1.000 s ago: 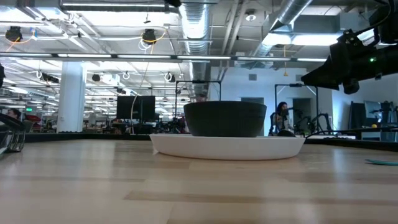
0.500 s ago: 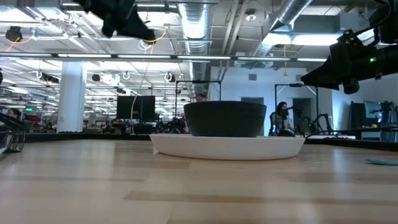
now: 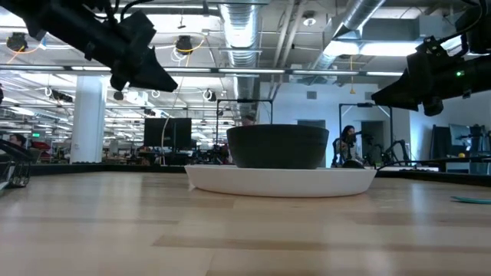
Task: Set table place
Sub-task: Put the black bowl on the white plate
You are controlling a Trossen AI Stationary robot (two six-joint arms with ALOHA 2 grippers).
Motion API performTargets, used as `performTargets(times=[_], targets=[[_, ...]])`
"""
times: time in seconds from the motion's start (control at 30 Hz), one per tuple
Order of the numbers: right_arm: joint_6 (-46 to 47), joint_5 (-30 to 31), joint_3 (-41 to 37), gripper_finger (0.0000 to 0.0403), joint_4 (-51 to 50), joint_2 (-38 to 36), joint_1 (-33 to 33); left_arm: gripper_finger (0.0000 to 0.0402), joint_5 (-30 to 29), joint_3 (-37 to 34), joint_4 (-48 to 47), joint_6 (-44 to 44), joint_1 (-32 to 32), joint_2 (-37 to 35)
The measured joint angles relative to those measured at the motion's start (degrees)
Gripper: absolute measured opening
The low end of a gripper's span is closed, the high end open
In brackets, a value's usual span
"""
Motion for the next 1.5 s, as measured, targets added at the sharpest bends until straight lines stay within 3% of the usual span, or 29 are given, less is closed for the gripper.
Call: performTargets(times=[0.33, 0.4, 0.6, 0.9, 1.0, 1.23, 1.5], targets=[[-0.04, 0.07, 0.0, 0.0159, 0.01, 0.0, 0.0, 0.0071, 6.14, 0.0, -5.7, 3.26, -3.89, 0.02], [-0.05, 0.07, 0.0, 0.0159, 0.0, 0.0, 0.0, 0.0071, 10.16, 0.0, -7.92, 2.35, -4.02, 0.02], [-0.06, 0.07, 0.0, 0.0159, 0.02, 0.0, 0.0, 0.0071, 24.66, 0.0, -13.28, -13.37, -4.07, 0.02], [-0.07, 0.09, 0.0, 0.0159, 0.02, 0.0, 0.0, 0.0071, 37.9, 0.0, -14.67, -14.9, -4.07, 0.04], [-0.07, 0.09, 0.0, 0.0159, 0.02, 0.0, 0.0, 0.0071, 38.62, 0.0, -14.65, -15.71, -4.07, 0.04], [-0.01, 0.09, 0.0, 0.0159, 0.01, 0.0, 0.0, 0.0071, 37.24, 0.0, -19.94, -34.53, -1.57, 0.04], [1.4, 0.09, 0.0, 0.0159, 0.02, 0.0, 0.0, 0.0048, 37.88, 0.0, -32.68, -36.95, 3.77, 0.04]])
